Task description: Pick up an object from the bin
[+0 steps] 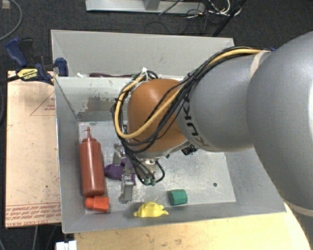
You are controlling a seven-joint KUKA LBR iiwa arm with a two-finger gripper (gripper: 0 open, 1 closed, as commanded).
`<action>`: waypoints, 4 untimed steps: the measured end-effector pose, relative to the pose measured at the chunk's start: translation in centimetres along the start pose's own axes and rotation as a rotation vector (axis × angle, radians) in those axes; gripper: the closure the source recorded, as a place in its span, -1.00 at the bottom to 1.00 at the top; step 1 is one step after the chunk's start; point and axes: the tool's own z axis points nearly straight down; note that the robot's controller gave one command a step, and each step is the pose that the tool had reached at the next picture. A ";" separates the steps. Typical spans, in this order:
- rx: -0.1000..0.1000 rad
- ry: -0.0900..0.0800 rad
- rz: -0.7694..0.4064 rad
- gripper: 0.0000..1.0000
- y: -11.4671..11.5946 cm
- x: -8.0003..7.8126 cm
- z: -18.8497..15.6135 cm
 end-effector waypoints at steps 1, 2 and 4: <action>-0.002 -0.007 0.004 -1.00 -0.1 -0.2 -0.4; -0.001 -0.001 0.026 1.00 -3.1 -2.1 6.3; -0.003 -0.003 0.018 1.00 -2.6 -1.6 -6.5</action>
Offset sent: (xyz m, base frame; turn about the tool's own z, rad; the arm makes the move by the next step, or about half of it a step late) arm 0.0205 -0.0307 -0.0634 0.0238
